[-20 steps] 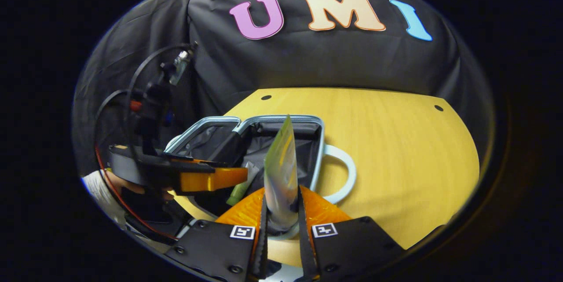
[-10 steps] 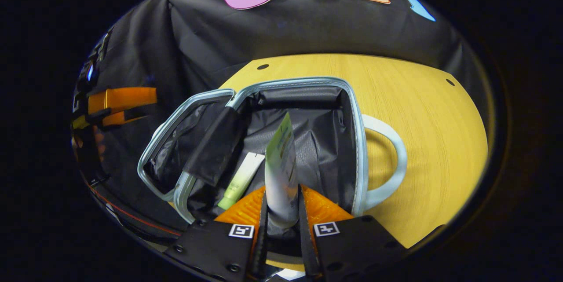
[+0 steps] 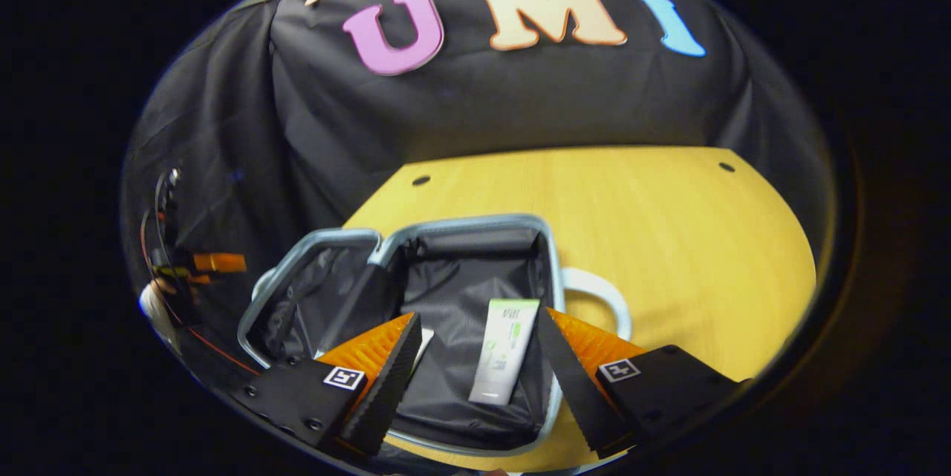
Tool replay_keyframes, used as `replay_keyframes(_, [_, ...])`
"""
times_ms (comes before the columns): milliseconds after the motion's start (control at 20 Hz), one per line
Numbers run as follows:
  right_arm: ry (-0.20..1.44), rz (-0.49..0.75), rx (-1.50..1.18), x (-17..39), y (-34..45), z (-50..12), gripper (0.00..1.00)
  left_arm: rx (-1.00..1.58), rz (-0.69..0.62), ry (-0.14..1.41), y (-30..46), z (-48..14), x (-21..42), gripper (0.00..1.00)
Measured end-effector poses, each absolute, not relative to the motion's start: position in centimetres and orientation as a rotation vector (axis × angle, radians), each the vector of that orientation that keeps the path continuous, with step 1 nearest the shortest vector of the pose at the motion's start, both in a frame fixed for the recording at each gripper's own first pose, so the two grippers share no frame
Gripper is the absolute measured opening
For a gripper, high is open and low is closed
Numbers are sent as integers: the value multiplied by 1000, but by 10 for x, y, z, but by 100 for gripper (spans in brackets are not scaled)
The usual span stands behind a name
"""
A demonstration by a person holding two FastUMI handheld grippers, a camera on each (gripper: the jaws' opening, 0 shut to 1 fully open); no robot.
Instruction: First open the suitcase, pack the skin care products into it, and then close the suitcase.
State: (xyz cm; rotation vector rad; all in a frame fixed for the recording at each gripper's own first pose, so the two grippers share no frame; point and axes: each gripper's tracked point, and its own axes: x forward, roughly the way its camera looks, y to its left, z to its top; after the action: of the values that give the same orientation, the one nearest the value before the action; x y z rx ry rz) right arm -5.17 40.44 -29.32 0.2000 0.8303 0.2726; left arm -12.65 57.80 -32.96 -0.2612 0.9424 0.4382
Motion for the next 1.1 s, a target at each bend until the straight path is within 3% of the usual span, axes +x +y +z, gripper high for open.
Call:
replay_keyframes(200, [701, 194, 193, -27, 368, -237, 98, -290, 392, 1082, 591, -373, -133, 93])
replay_keyframes(400, [618, 65, 242, -19, 322, -203, 98, -229, 335, 1185, 594, -392, -137, 78])
replay_keyframes(650, [583, -33, 242, -25, 273, -190, 98, -230, 348, 1180, 586, -396, -123, 12])
replay_keyframes(800, [560, -46, 207, -24, 257, -185, 98, -204, 366, 1105, 583, -367, -113, 5])
replay_keyframes(1100, [399, 6, 143, -5, 254, -160, 97, -153, 344, 939, 555, -269, -72, 5])
